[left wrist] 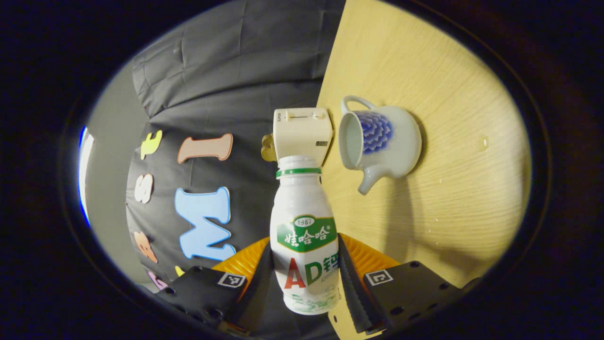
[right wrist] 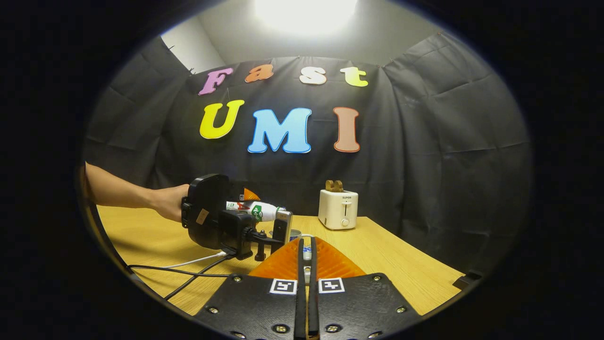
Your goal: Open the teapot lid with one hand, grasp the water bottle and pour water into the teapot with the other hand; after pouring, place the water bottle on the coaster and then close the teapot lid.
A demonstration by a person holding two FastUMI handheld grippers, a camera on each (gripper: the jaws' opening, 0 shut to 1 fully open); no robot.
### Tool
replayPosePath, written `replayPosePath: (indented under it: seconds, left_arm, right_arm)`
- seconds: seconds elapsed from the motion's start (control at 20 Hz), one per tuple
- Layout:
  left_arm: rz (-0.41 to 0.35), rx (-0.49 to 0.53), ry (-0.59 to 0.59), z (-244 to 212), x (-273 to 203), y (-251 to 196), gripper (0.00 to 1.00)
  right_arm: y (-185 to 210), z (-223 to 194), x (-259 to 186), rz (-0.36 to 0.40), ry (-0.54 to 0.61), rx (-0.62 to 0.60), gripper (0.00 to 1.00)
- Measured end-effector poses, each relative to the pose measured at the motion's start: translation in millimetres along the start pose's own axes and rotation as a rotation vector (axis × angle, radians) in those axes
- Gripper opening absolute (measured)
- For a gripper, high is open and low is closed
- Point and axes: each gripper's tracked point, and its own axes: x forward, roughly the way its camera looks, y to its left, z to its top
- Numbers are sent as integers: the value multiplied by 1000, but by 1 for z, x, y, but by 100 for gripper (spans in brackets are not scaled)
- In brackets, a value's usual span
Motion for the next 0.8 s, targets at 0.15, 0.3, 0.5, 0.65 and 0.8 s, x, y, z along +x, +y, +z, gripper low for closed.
replayPosePath:
  seconds: [0.15,0.3,0.5,0.65,0.8]
  left_arm:
    - [-1,41,0,1,2,1,82]
    - [-2,75,3,1,3,1,82]
    - [-11,109,3,2,3,-1,77]
    - [-23,130,5,3,1,-2,77]
    - [-23,141,7,4,1,-3,77]
  right_arm:
    - [1,-1,0,0,0,-6,2]
    - [0,4,-1,-2,-11,7,2]
    - [2,4,-3,0,-16,-3,2]
    - [0,3,-2,-1,-13,5,2]
    - [-2,2,-2,-6,-14,15,2]
